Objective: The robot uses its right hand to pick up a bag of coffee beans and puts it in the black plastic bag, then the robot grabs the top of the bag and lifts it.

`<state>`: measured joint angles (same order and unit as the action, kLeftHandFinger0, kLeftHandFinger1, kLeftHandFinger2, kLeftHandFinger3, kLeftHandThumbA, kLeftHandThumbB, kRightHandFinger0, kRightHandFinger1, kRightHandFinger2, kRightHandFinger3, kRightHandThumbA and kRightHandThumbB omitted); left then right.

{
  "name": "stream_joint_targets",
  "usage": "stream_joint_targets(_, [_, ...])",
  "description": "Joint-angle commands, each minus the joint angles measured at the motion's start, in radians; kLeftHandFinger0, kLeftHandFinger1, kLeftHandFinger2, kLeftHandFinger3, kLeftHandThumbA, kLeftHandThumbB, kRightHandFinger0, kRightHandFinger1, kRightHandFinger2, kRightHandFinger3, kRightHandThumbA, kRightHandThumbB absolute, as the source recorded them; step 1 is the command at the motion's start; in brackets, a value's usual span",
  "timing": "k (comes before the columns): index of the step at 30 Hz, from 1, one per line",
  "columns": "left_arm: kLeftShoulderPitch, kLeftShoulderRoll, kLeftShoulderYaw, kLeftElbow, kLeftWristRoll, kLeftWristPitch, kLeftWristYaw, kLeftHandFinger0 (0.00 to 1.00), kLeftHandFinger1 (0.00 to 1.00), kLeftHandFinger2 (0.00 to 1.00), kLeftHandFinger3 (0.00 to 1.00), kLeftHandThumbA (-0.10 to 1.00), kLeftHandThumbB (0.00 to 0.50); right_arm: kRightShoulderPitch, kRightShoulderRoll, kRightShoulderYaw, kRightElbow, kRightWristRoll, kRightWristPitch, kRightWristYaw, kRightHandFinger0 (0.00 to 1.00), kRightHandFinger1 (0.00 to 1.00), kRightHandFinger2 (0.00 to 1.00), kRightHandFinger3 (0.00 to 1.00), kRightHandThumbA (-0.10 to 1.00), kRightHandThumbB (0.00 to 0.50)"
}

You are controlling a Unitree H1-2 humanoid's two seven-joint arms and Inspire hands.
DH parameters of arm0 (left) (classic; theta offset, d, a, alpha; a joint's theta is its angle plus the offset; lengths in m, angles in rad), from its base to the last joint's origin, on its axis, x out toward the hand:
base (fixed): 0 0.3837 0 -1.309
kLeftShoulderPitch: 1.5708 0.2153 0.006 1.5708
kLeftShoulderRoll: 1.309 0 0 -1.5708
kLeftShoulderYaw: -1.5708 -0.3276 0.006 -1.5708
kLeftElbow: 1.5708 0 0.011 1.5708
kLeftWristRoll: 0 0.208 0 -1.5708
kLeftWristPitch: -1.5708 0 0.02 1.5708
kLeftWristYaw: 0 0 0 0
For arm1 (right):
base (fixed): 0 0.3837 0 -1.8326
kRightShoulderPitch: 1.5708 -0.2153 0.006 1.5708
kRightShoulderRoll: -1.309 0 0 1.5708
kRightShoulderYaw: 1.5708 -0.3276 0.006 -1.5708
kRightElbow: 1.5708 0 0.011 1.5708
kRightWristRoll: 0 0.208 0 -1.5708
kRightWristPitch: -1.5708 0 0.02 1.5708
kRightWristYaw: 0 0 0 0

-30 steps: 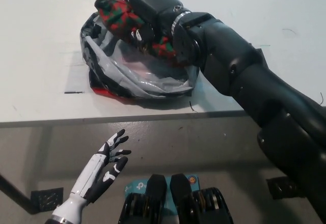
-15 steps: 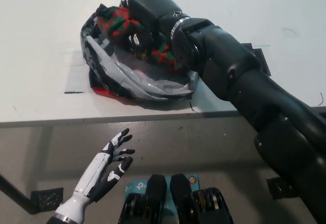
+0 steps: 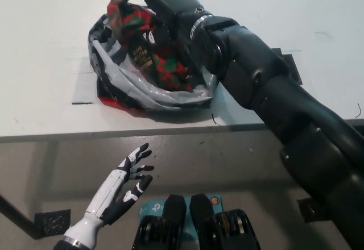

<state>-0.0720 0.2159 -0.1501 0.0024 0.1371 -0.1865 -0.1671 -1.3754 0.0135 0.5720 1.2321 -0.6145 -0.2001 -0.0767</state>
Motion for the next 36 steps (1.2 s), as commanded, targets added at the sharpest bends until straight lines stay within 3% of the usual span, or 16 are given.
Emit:
stream_joint_targets(1, [-0.016,0.008,-0.005,-0.039,0.007,-0.007,-0.015,0.74,0.8,0.97,1.0,0.89,0.143,-0.12,0.02,-0.034,0.005,0.015,0.034,-0.02,0.24,0.66,1.0,1.0,-0.06,0.189])
stream_joint_targets(2, [-0.017,0.008,-0.005,-0.039,0.008,-0.008,-0.015,0.73,0.8,0.97,1.0,0.89,0.143,-0.122,0.023,-0.034,0.009,0.013,0.056,-0.013,0.33,0.65,1.0,1.0,-0.04,0.186])
stream_joint_targets(3, [-0.018,0.008,-0.005,-0.04,0.007,-0.008,-0.015,0.73,0.79,0.97,1.0,0.89,0.142,-0.126,0.027,-0.032,0.017,0.007,0.092,0.005,0.46,0.76,1.0,1.0,0.11,0.196])
stream_joint_targets(4, [-0.018,0.008,-0.005,-0.04,0.005,-0.009,-0.015,0.73,0.79,0.97,1.0,0.89,0.142,-0.13,0.029,-0.031,0.021,0.007,0.117,0.031,0.62,0.94,1.0,1.0,0.25,0.213])
stream_joint_targets(5, [-0.02,0.008,-0.005,-0.039,0.003,-0.01,-0.015,0.72,0.79,0.97,1.0,0.88,0.142,-0.139,0.032,-0.029,0.027,0.007,0.168,0.087,0.88,1.0,1.0,1.0,0.45,0.253])
stream_joint_targets(6, [-0.02,0.007,-0.004,-0.039,0.002,-0.01,-0.015,0.72,0.79,0.96,1.0,0.88,0.143,-0.142,0.03,-0.024,0.028,0.004,0.196,0.125,1.0,1.0,1.0,1.0,0.58,0.287])
stream_joint_targets(7, [-0.021,0.007,-0.003,-0.036,0.0,-0.012,-0.015,0.72,0.79,0.96,1.0,0.88,0.143,-0.145,0.023,-0.012,0.027,-0.004,0.225,0.178,1.0,1.0,1.0,1.0,0.69,0.335])
stream_joint_targets(9, [-0.022,0.008,0.001,-0.035,-0.005,-0.01,-0.014,0.73,0.8,0.96,1.0,0.87,0.144,-0.148,0.005,0.008,0.019,-0.019,0.242,0.243,1.0,1.0,1.0,1.0,0.77,0.412])
stream_joint_targets(14, [-0.028,0.006,0.003,-0.031,-0.006,-0.004,-0.014,0.72,0.79,0.96,1.0,0.86,0.159,-0.148,-0.022,0.019,0.0,-0.018,0.272,0.331,1.0,1.0,1.0,1.0,0.74,0.48])
stream_joint_targets(15, [-0.028,0.004,0.003,-0.032,0.0,0.001,-0.012,0.72,0.79,0.96,1.0,0.87,0.17,-0.148,-0.033,0.024,-0.006,-0.019,0.276,0.36,1.0,1.0,1.0,1.0,0.78,0.497])
stream_joint_targets(18, [-0.028,0.004,0.002,-0.036,0.007,0.006,-0.011,0.71,0.78,0.95,1.0,0.87,0.17,-0.142,-0.05,0.019,-0.028,-0.01,0.284,0.395,1.0,1.0,1.0,1.0,0.8,0.5])
stream_joint_targets(22, [-0.031,0.003,0.002,-0.033,0.008,0.008,-0.012,0.71,0.78,0.95,1.0,0.86,0.166,-0.128,-0.086,0.01,-0.074,-0.009,0.28,0.393,1.0,1.0,1.0,1.0,1.0,0.485])
stream_joint_targets(28, [-0.035,0.01,0.002,-0.029,0.014,0.001,-0.016,0.71,0.77,0.95,1.0,0.86,0.161,-0.08,-0.164,-0.027,-0.228,-0.002,0.308,0.383,1.0,1.0,1.0,1.0,1.0,0.454])
stream_joint_targets(36, [-0.023,0.009,0.0,-0.023,0.019,-0.017,-0.014,0.69,0.75,0.93,1.0,0.85,0.158,-0.018,-0.198,-0.046,-0.335,0.001,0.359,0.408,1.0,1.0,1.0,1.0,1.0,0.46])
